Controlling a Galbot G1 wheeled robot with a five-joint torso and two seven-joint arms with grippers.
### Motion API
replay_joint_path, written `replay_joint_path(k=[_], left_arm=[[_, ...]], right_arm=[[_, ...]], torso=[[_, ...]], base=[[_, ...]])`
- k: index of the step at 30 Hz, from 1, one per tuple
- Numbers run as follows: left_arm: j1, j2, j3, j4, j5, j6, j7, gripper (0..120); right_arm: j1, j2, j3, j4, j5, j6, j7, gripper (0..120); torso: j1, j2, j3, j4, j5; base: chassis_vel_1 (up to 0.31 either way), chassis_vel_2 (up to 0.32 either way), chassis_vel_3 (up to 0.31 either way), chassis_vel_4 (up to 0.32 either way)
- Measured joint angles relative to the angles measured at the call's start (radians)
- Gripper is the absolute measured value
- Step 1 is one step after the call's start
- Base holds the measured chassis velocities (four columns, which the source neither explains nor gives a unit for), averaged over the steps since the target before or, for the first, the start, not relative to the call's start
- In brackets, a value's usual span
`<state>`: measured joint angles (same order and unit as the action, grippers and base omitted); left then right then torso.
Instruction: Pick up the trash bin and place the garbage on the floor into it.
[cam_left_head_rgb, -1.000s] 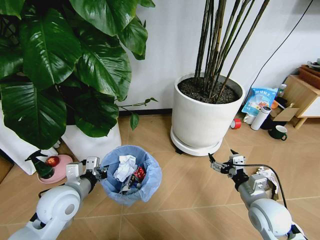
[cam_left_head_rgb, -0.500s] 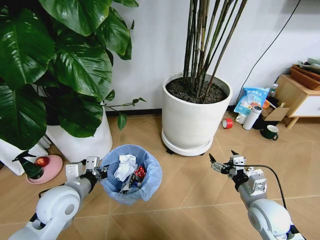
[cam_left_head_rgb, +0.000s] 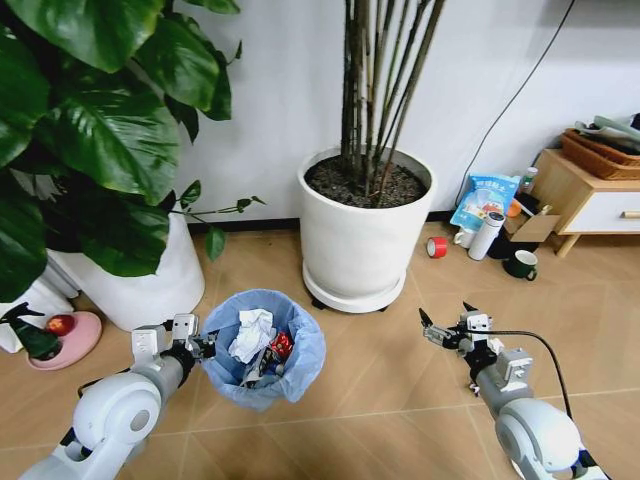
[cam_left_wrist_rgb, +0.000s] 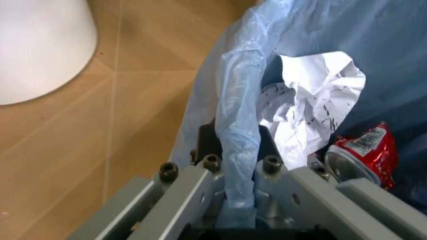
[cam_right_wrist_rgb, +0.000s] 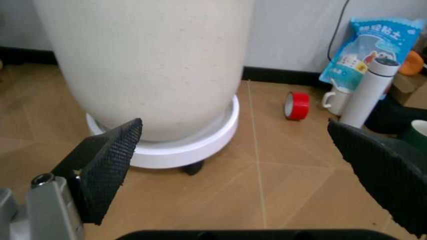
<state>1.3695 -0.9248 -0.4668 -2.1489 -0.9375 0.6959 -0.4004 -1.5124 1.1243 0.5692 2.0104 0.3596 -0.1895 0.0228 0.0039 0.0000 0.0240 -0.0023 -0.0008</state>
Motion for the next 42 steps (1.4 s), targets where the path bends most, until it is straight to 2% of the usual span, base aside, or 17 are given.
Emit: replay_joint_path(k=[22,28,31,33,38,42], left_arm=[[-0.003,-0.007,0.003,0.004,0.001,0.0,0.0,0],[0.014,-0.013,-0.011,-0.007,0.009,0.0,0.0,0],[0.016,-0.015,-0.013,-0.009,0.012,-0.001,0.0,0],[0.016,-0.02,-0.013,-0.009,0.015,-0.001,0.002,0],[0.016,-0.026,-0.012,-0.01,0.025,-0.002,0.014,0],[0.019,-0.031,-0.011,-0.01,0.033,-0.003,0.023,0]], right_arm=[[0.008,-0.008,0.014,-0.04,0.001,0.017,-0.015,100],[-0.033,-0.102,0.057,-0.153,0.003,0.112,-0.138,100],[-0.056,-0.124,0.07,-0.172,0.009,0.137,-0.183,100],[-0.108,-0.152,0.108,-0.216,0.009,0.201,-0.274,100],[-0.182,-0.163,0.167,-0.298,0.006,0.276,-0.391,100],[-0.231,-0.154,0.18,-0.347,0.005,0.304,-0.427,100]], torso=[[0.0,0.0,0.0,-0.0003,0.0007],[0.0,0.0,0.0,0.0004,-0.0001],[0.0,0.0,0.0,0.0005,0.0],[0.0,0.0,0.0,0.0001,0.0],[0.0,0.0,0.0,0.0,0.0003],[0.0,0.0,0.0,-0.0002,0.0]], base=[[-0.157,-0.158,0.145,0.139],[0.009,0.004,-0.002,-0.002],[0.0,0.0,0.0,0.0],[0.0,0.0,0.0,0.0],[0.0,0.0,0.0,0.0],[0.0,0.0,0.0,0.0]])
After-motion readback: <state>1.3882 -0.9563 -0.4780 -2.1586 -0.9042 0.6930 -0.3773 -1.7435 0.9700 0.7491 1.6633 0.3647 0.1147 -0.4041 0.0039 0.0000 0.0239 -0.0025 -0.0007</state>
